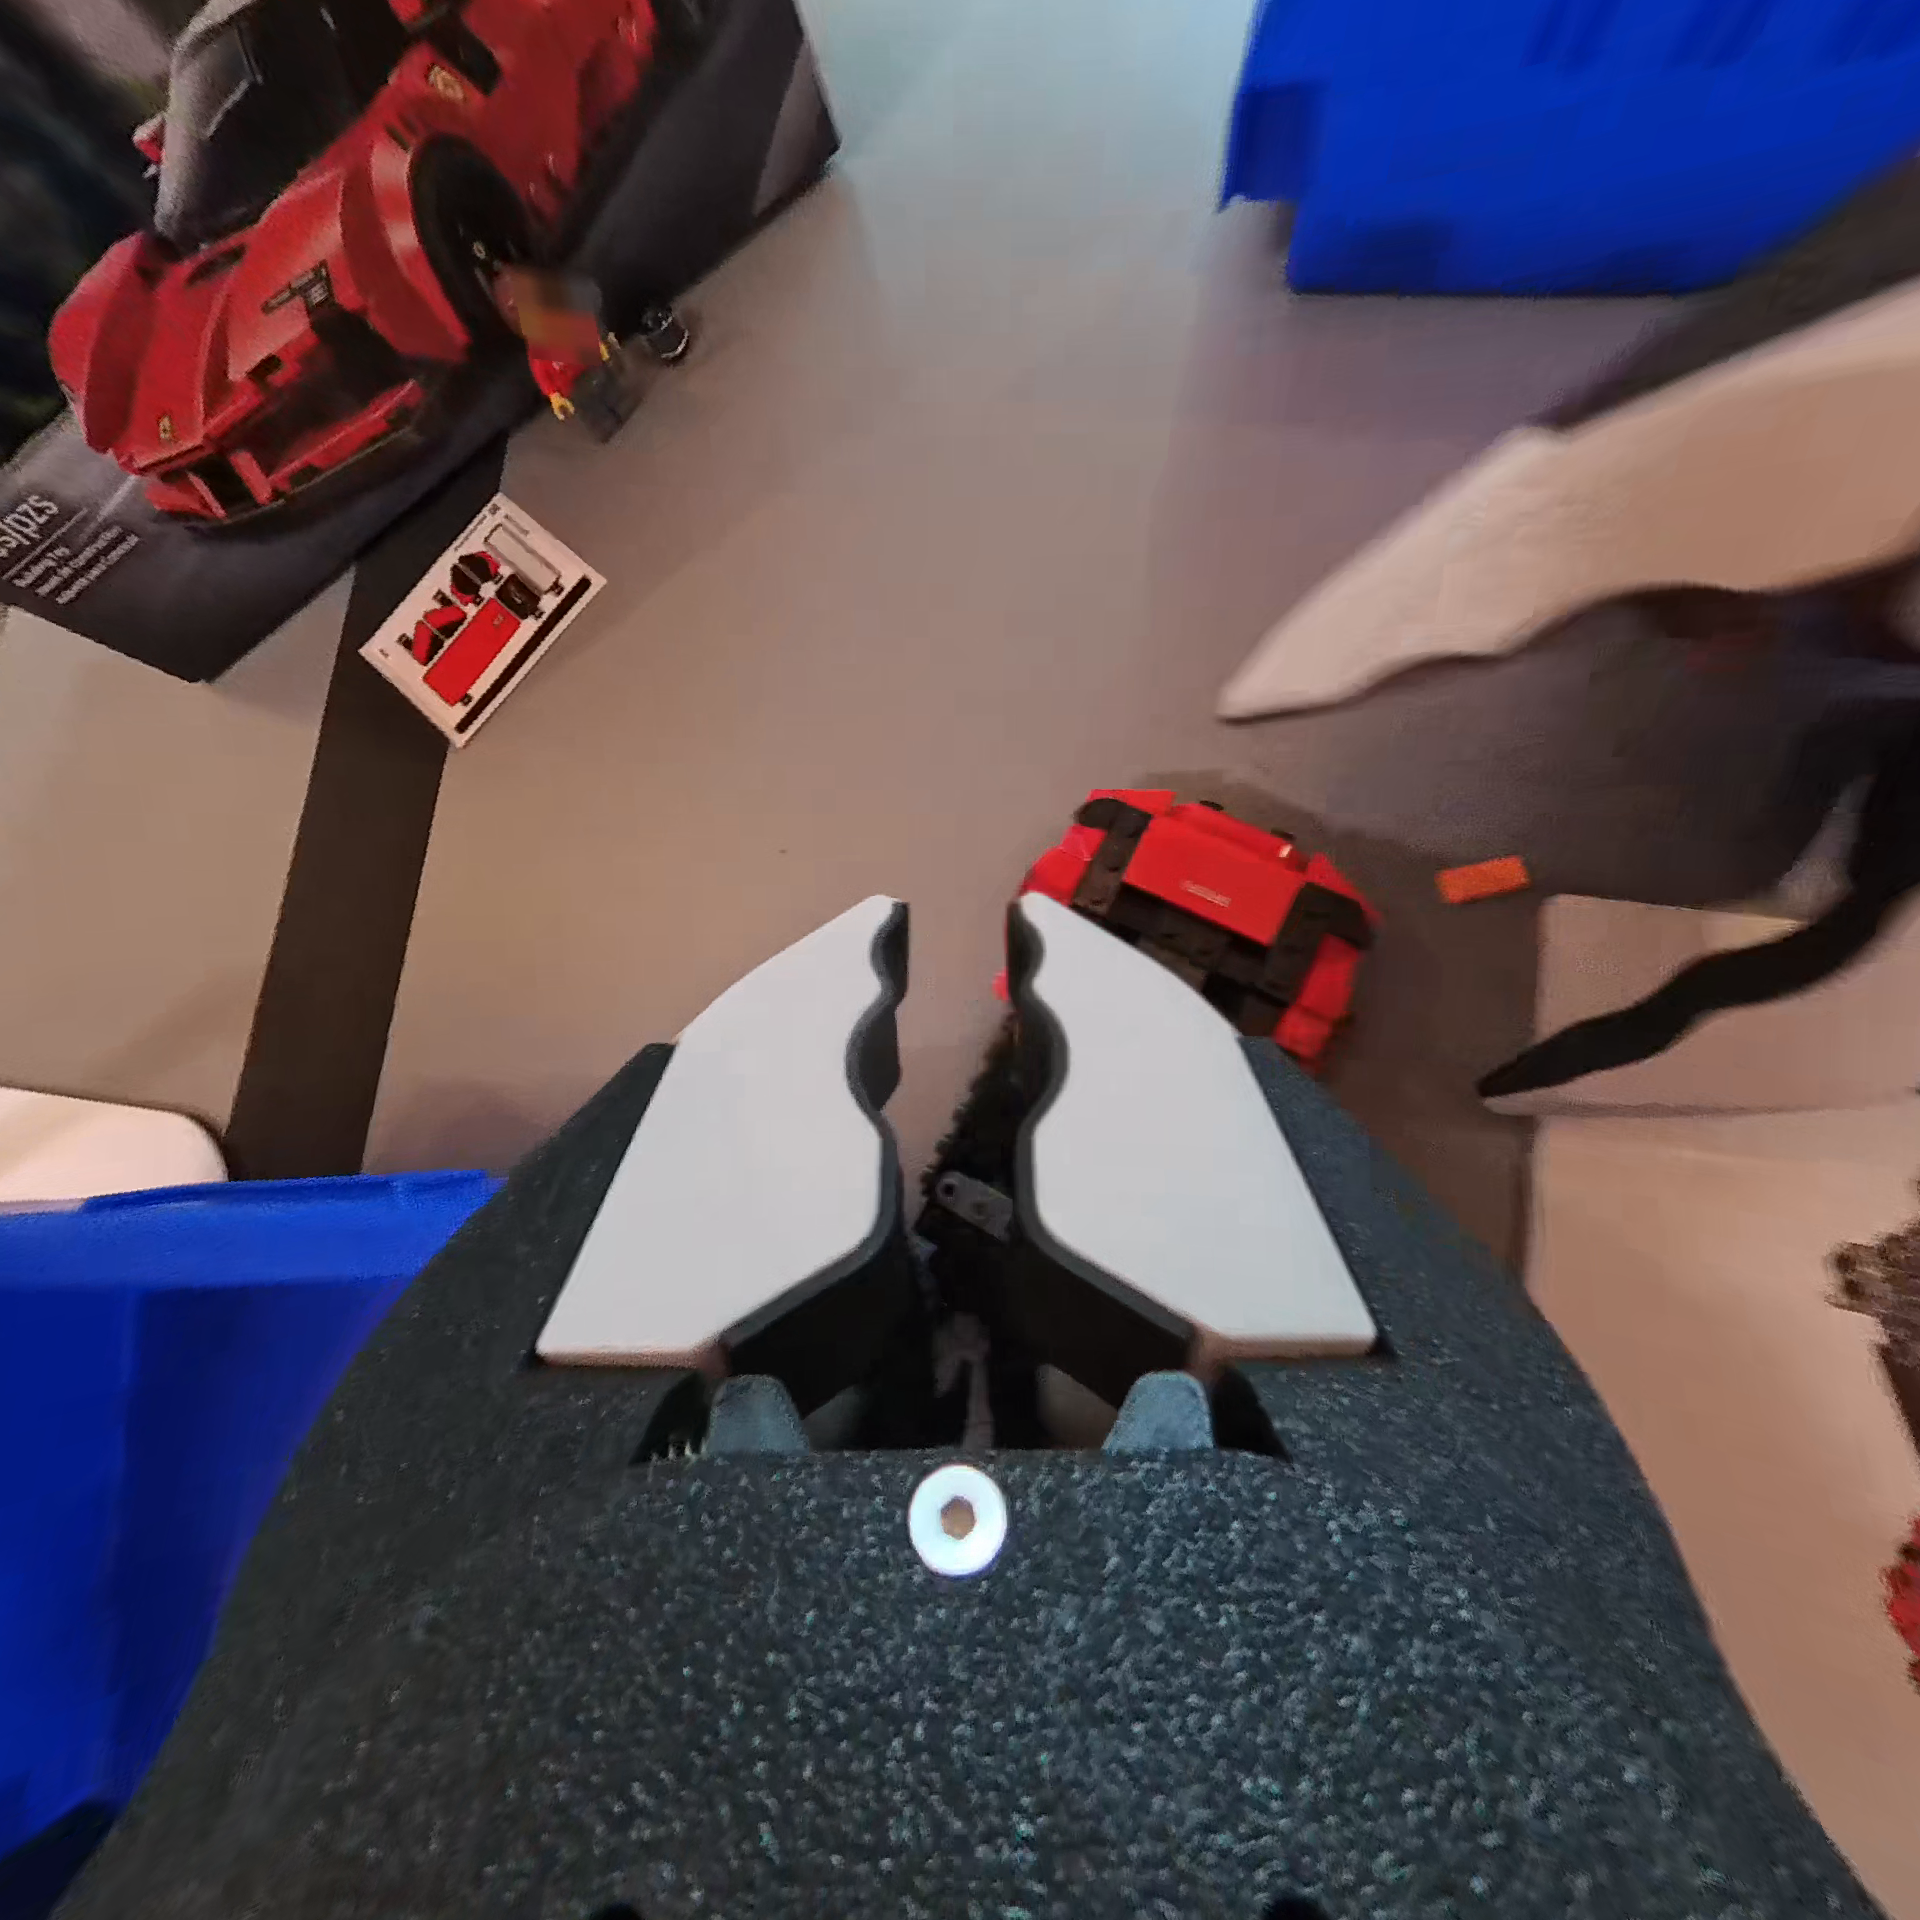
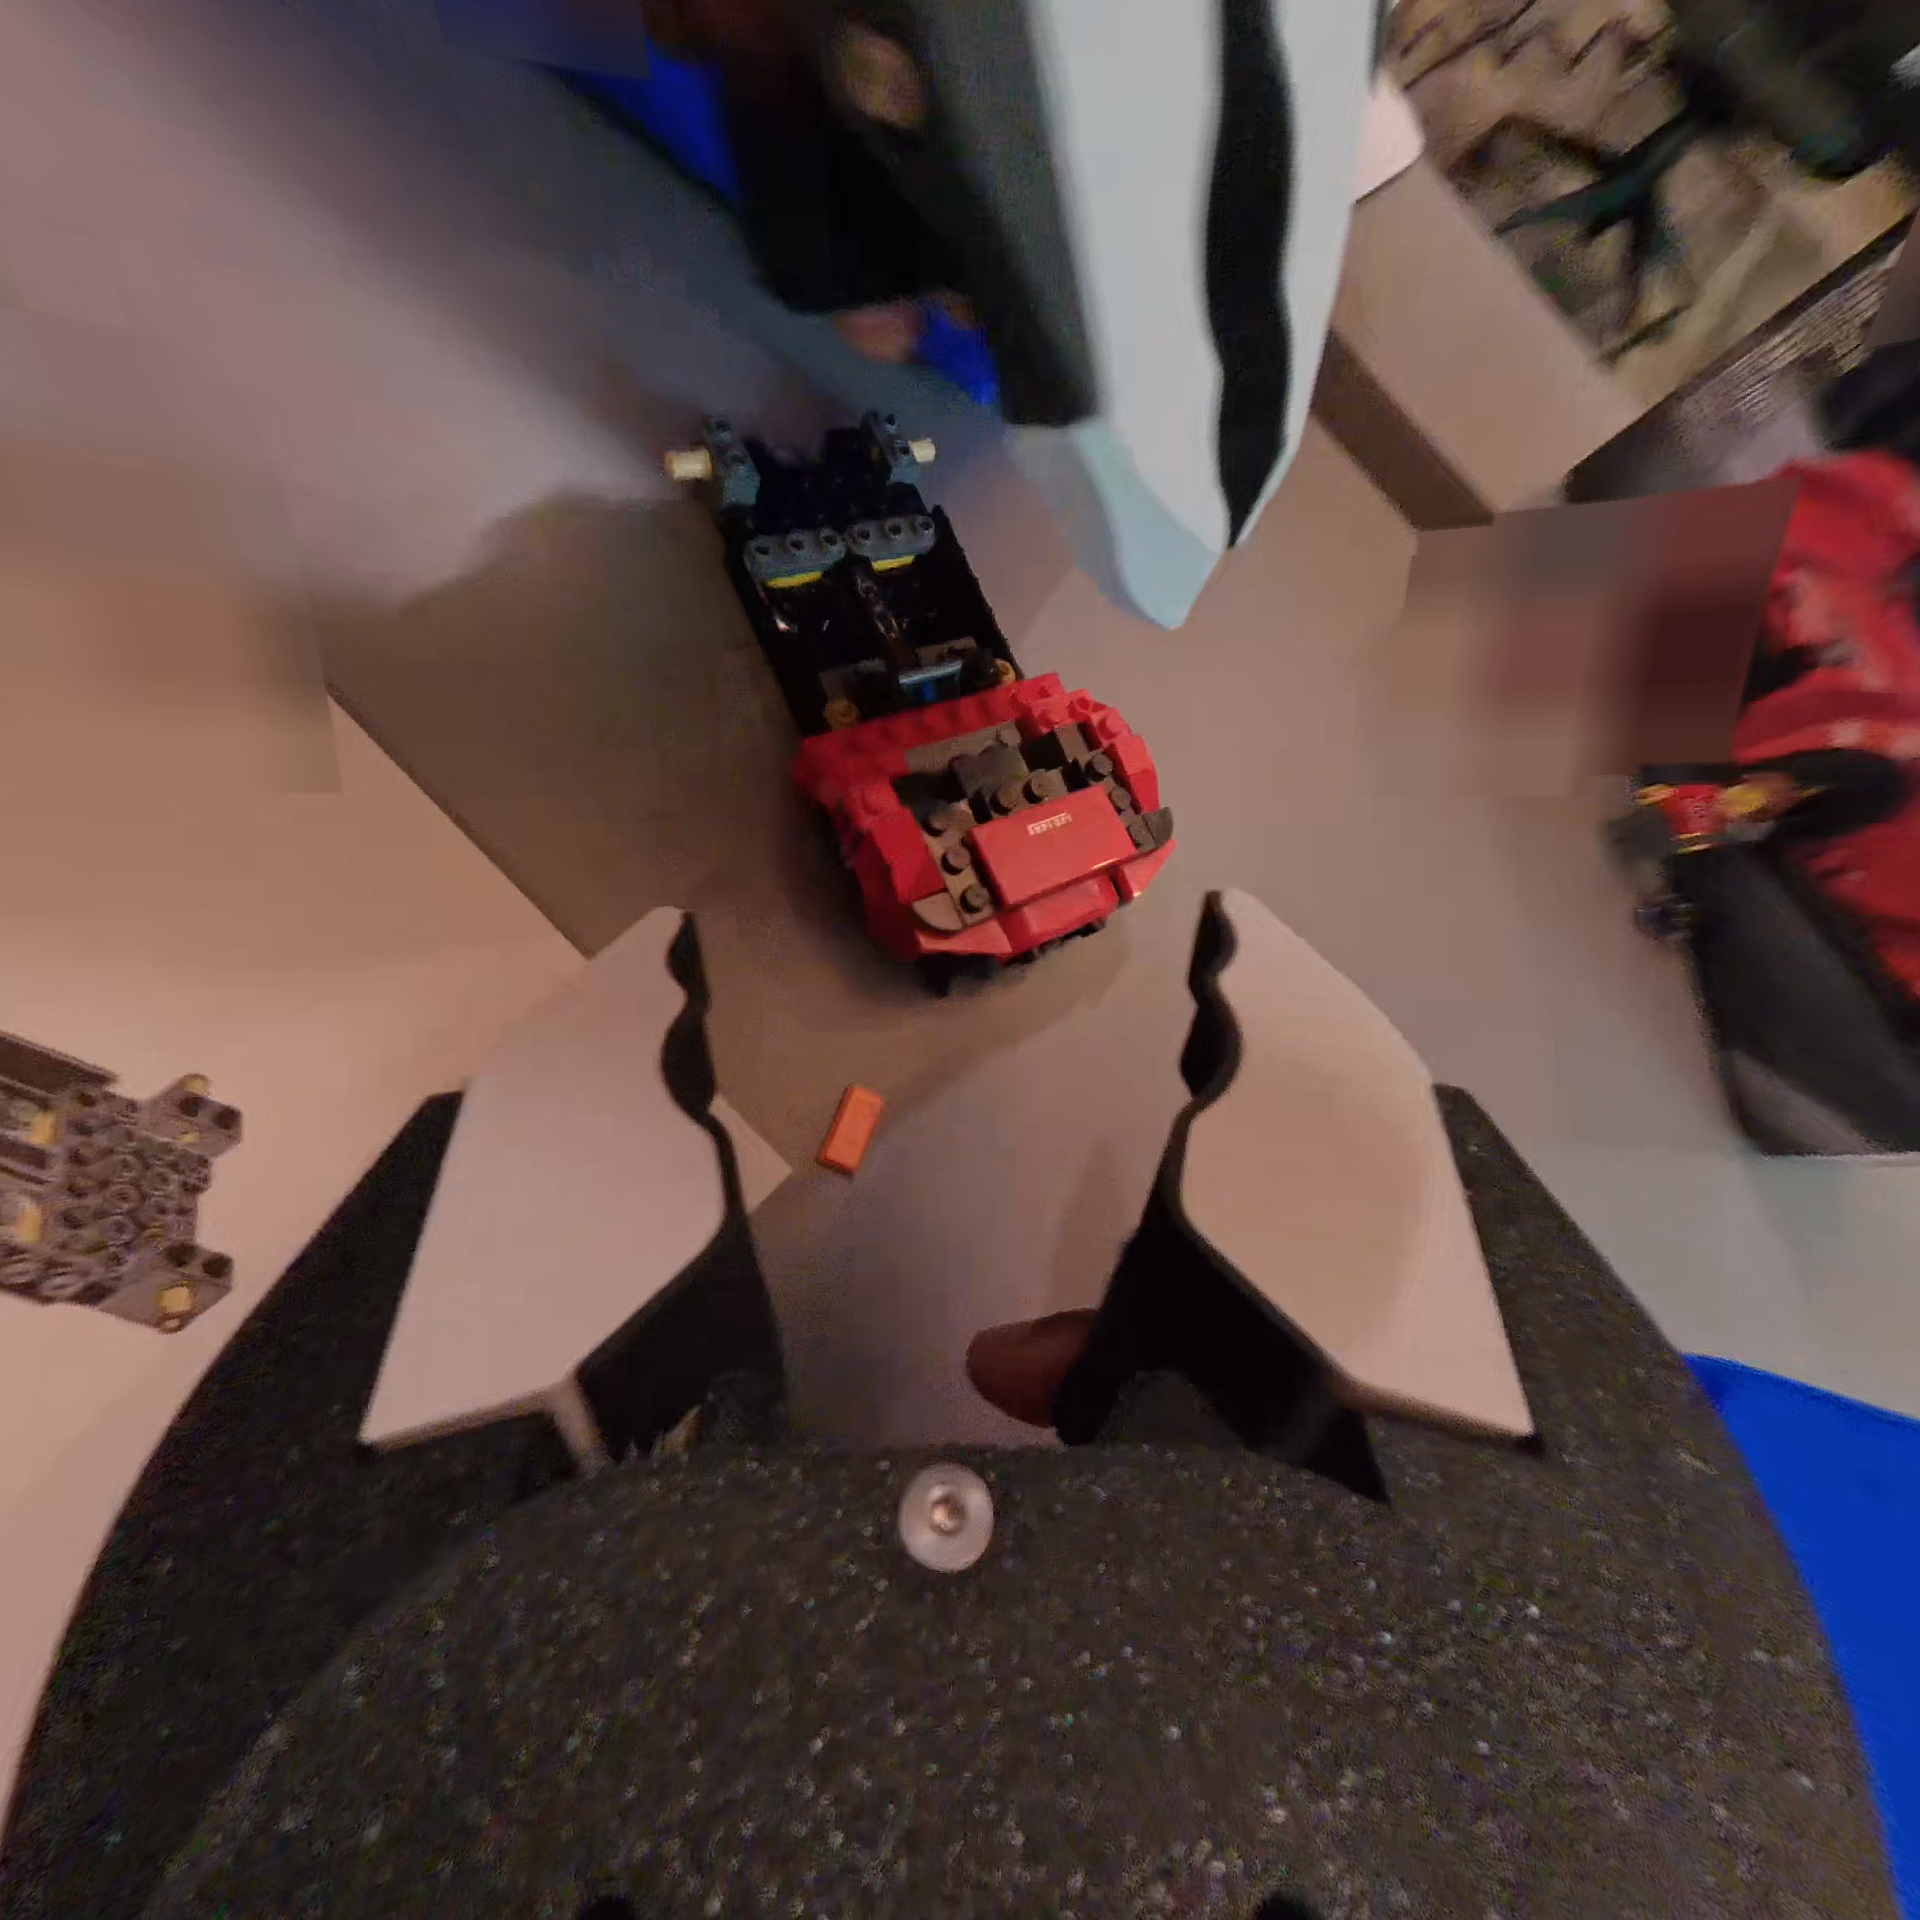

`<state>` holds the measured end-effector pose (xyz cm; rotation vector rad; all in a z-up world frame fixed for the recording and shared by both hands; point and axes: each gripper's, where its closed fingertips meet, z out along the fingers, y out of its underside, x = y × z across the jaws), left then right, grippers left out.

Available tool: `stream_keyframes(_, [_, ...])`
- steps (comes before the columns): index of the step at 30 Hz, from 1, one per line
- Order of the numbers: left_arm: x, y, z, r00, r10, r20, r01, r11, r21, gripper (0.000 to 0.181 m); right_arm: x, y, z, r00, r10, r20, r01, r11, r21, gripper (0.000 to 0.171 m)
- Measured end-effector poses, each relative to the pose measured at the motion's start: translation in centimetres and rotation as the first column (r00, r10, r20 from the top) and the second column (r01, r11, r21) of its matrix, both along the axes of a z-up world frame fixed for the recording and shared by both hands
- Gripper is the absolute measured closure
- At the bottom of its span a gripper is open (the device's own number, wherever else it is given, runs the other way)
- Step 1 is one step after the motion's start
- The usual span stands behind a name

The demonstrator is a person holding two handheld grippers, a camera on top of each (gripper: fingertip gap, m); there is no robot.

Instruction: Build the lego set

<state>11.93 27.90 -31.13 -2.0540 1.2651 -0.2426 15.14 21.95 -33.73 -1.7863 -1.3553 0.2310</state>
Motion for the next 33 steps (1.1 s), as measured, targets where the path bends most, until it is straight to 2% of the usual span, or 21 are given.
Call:
stream_keyframes(3, [0.3,-2.1,2.0,0.994,-0.045,0.104,0.045,0.999,-0.002,0.154,-0.5,0.8,0.0,0.995,0.033,-0.095,-0.054,0.972,-0.230,0.064])
stream_keyframes(5, [0.0,-3.6,3.2,0.984,-0.089,0.154,0.087,0.996,0.017,0.153,-0.7,1.6,-0.3,0.992,0.071,-0.105,-0.099,0.949,-0.298,0.063])
stream_keyframes(9, [-1.3,-6.6,2.7,0.974,-0.167,0.151,0.175,0.984,-0.042,0.149,-1.0,2.3,-1.4,0.984,0.160,-0.075,-0.176,0.927,-0.330,0.066])
stream_keyframes(13, [-3.0,-7.6,0.5,0.984,-0.155,0.094,0.162,0.984,-0.074,0.149,-1.1,2.2,-2.5,0.969,0.246,-0.035,-0.243,0.906,-0.346,0.071])
stream_keyframes(17, [-3.9,-8.3,-0.3,0.986,-0.156,0.056,0.160,0.985,-0.067,0.150,-1.4,2.1,-2.6,0.961,0.274,-0.039,-0.271,0.902,-0.335,0.091])
stream_keyframes(19, [-4.0,-8.5,-0.5,0.987,-0.154,0.051,0.157,0.986,-0.059,0.151,-1.4,1.9,-2.6,0.961,0.273,-0.040,-0.271,0.904,-0.331,0.093])
stream_keyframes(23, [-4.0,-8.8,-1.0,0.987,-0.155,0.037,0.156,0.987,-0.027,0.159,-1.5,1.2,-2.6,0.966,0.254,-0.041,-0.253,0.909,-0.332,0.094])
stream_keyframes(26, [-3.6,-9.6,-1.4,0.982,-0.183,0.050,0.184,0.983,-0.022,0.180,-1.8,0.3,-2.6,0.969,0.244,-0.043,-0.244,0.911,-0.331,0.094])
stream_keyframes(30, [-2.9,-10.7,-1.4,0.968,-0.221,0.123,0.223,0.975,-0.008,0.181,-2.3,-0.5,-2.6,0.974,0.223,-0.045,-0.225,0.915,-0.336,0.094])
stream_keyframes(31, [-2.6,-10.9,-1.4,0.965,-0.221,0.141,0.225,0.974,-0.011,0.177,-2.4,-0.6,-2.6,0.974,0.222,-0.044,-0.223,0.915,-0.337,0.094])
stream_keyframes(33, [-2.4,-10.9,-1.8,0.973,-0.194,0.128,0.202,0.978,-0.058,0.149,-2.5,-0.9,-2.6,0.975,0.218,-0.033,-0.216,0.916,-0.339,0.094])
